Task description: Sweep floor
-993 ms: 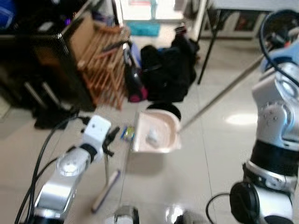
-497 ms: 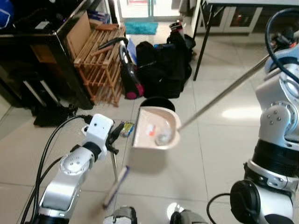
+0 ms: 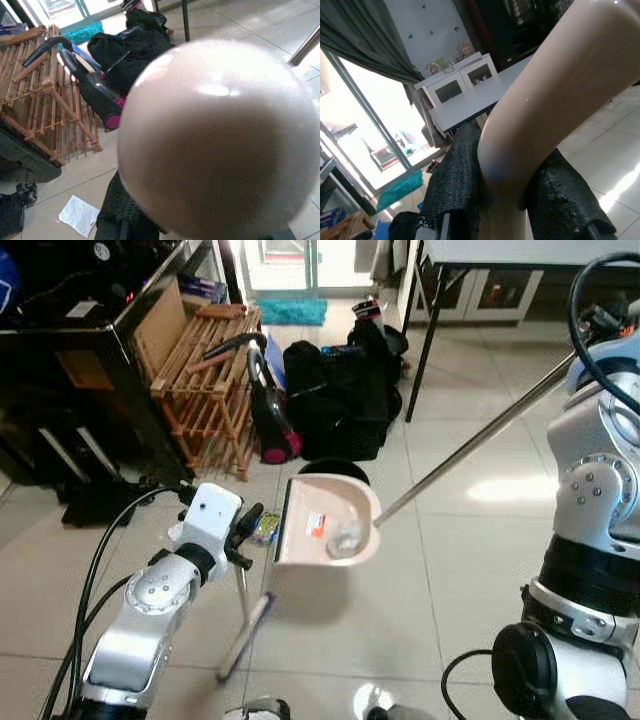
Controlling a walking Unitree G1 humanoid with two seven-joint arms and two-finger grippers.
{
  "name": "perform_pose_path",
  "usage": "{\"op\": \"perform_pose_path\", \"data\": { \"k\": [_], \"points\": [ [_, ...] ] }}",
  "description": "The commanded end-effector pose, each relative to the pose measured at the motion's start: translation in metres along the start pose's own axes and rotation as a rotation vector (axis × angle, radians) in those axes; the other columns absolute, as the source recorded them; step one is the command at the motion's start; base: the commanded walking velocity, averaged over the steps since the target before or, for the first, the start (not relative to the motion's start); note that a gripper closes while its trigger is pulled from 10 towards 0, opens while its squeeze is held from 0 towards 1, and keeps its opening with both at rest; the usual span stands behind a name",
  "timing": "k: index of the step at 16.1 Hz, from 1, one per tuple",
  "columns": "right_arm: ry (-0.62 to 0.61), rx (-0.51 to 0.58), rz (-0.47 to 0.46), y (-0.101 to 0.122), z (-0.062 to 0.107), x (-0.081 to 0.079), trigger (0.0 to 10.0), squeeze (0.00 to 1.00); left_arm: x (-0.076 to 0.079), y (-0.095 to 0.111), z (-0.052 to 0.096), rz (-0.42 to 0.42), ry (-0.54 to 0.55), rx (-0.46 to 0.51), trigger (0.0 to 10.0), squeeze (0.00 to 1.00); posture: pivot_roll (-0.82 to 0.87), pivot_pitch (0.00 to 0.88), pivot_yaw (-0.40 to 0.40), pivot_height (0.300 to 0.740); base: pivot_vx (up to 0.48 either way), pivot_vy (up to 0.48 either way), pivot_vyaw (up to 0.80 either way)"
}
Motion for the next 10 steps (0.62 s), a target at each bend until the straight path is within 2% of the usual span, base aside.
{"op": "perform_pose_path", "data": {
  "k": [1,10],
  "points": [
    [0.017,0.056,-0.031,0.0142,-0.0006,-0.004,10.0,0.0,-0.0041,0.0056,0.0025,-0.01,0.009,0.026,10.0,0.0,-0.01,0.101,0.031,0.74,0.337,0.0,0.0],
    [0.019,0.062,-0.025,0.0156,-0.0017,-0.0044,10.0,0.0,-0.0027,0.005,0.003,-0.005,0.004,0.021,10.0,0.0,-0.01,0.105,0.03,0.74,0.338,0.0,0.0]
  ]
}}
Point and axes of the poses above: a point about 5 cm out from each wrist's last joint towards the gripper, its own z axis pointing back from the gripper into the wrist, its own y axis along the axis of the wrist's last joint, x = y × z, the point moved 1 cm from there along -z, pointing out of the wrist towards the gripper, and after that the axes turned 13 degrees about z, right-handed, at the moved point
